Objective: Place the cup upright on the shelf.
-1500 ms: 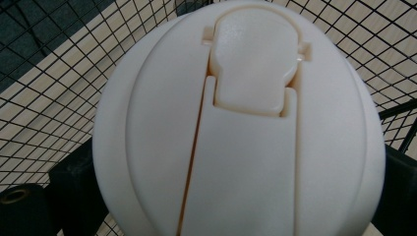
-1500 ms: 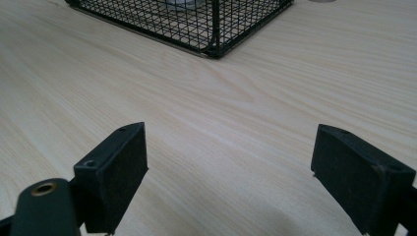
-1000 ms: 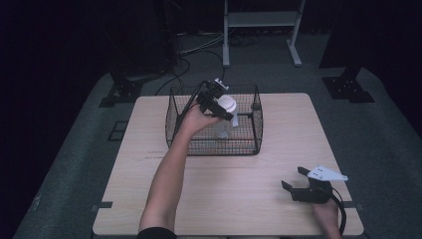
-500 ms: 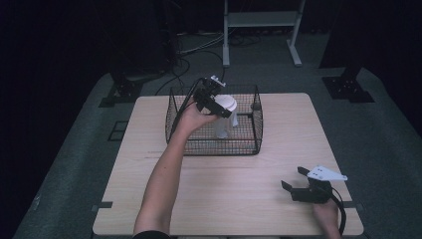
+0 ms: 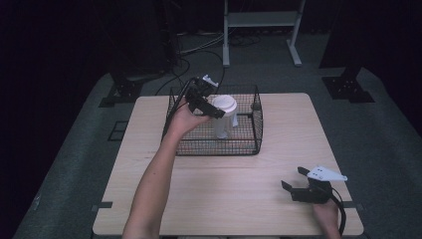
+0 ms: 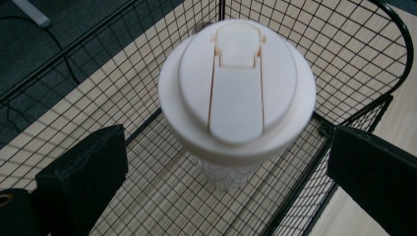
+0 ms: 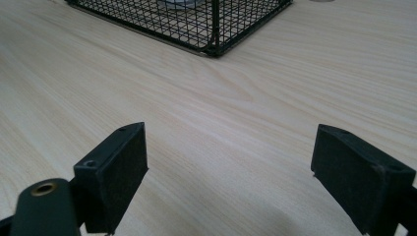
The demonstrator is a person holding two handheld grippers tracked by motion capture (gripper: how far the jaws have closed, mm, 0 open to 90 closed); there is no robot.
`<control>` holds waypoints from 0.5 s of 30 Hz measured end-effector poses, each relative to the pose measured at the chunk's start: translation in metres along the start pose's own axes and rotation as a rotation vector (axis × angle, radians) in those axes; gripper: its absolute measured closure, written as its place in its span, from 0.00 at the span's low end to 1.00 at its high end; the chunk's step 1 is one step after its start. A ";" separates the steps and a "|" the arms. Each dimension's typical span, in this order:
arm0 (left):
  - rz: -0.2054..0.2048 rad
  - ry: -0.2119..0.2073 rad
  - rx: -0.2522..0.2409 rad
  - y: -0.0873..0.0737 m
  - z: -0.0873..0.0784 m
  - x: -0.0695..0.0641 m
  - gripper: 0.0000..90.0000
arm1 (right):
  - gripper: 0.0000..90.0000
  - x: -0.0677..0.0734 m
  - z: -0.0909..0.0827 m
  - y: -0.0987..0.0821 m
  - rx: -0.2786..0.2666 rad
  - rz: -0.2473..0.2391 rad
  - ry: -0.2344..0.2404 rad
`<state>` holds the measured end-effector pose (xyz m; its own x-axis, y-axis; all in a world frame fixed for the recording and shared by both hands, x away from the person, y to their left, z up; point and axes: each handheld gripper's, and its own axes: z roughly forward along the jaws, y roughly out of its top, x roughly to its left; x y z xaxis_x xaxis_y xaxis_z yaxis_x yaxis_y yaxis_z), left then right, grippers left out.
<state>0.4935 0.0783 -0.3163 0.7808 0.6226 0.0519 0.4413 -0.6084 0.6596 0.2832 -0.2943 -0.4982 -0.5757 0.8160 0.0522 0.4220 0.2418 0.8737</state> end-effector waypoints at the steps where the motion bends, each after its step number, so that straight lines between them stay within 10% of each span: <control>1: 0.007 0.001 0.006 -0.002 -0.003 0.001 0.01 | 0.14 0.000 0.000 0.000 -0.001 -0.001 -0.001; 15: -0.013 -0.043 -0.041 -0.040 -0.029 -0.004 0.01 | 0.14 0.000 -0.001 -0.001 -0.011 0.005 -0.016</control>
<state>0.4600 0.1139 -0.3213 0.7939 0.6079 0.0116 0.4336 -0.5793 0.6902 0.2820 -0.2947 -0.4982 -0.5626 0.8253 0.0491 0.4172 0.2321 0.8787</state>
